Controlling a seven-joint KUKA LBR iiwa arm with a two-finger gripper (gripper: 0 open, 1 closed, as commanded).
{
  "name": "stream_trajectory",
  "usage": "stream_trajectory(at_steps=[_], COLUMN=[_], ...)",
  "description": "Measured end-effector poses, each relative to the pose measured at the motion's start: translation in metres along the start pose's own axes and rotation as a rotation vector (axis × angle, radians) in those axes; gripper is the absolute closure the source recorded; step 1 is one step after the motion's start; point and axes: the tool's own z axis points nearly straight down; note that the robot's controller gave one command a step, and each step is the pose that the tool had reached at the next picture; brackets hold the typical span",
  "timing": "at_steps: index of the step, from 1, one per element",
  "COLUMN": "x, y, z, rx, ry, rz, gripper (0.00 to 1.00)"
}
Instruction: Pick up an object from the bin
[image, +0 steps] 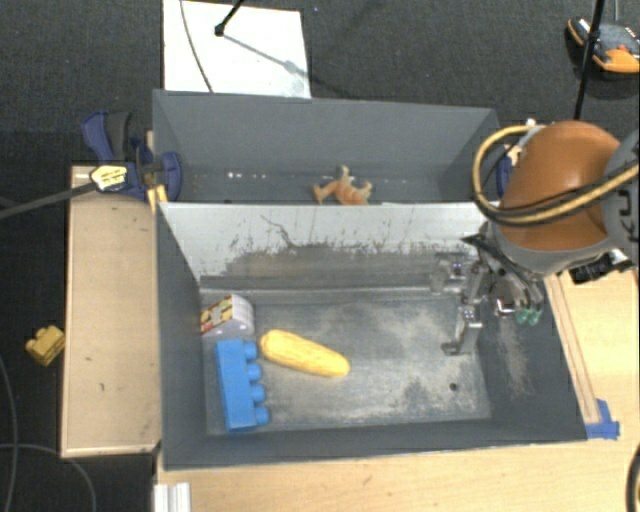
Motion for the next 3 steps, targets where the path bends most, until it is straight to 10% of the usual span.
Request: stream_trajectory(at_steps=[3], x=[-0.022], y=[0.055], z=[0.073], rx=[0.0], ry=[-0.008], rz=[-0.107], gripper=[0.0])
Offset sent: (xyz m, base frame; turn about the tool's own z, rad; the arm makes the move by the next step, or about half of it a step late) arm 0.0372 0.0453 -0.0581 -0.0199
